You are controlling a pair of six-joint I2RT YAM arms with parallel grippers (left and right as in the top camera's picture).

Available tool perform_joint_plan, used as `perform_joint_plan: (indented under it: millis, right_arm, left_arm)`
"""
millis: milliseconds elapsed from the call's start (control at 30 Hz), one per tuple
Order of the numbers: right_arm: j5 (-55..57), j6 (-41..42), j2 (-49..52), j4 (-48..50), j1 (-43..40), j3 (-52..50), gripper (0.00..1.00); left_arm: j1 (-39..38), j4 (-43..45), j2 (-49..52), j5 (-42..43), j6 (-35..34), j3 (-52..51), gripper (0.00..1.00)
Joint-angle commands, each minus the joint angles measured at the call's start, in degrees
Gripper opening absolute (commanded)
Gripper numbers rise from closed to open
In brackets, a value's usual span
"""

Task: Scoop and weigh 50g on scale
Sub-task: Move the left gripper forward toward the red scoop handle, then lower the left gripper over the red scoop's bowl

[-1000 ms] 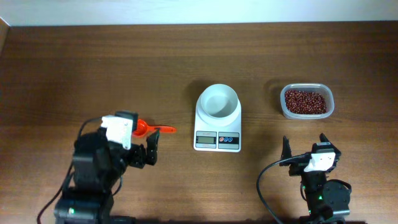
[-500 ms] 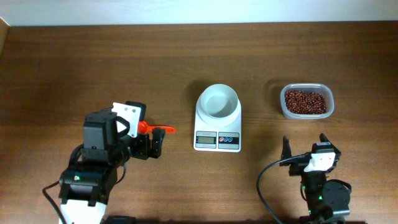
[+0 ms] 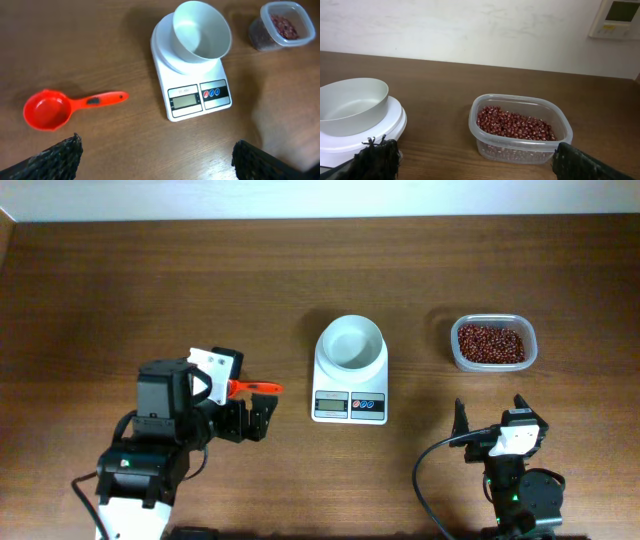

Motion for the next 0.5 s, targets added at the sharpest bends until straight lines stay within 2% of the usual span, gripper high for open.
perform_joint_plan:
  millis: [0,233,467]
  right_arm:
    - [-0.15,0.22,-0.59,0.22,-0.42,-0.72,0.99]
    - [-0.15,0.24,-0.59,0.22,-0.42,-0.72,0.99]
    - [-0.15,0.22,-0.59,0.20,-0.42,-0.72,0.99]
  left_arm:
    - [-0.17,-0.48,1.25,-5.46,-5.38,1.42,0.99]
    - [-0.17,-1.36,3.89,-7.82,-8.37,3.21,0.99]
    - [-0.17,-7.17,8.07,-9.42,-8.37,10.62,0.99]
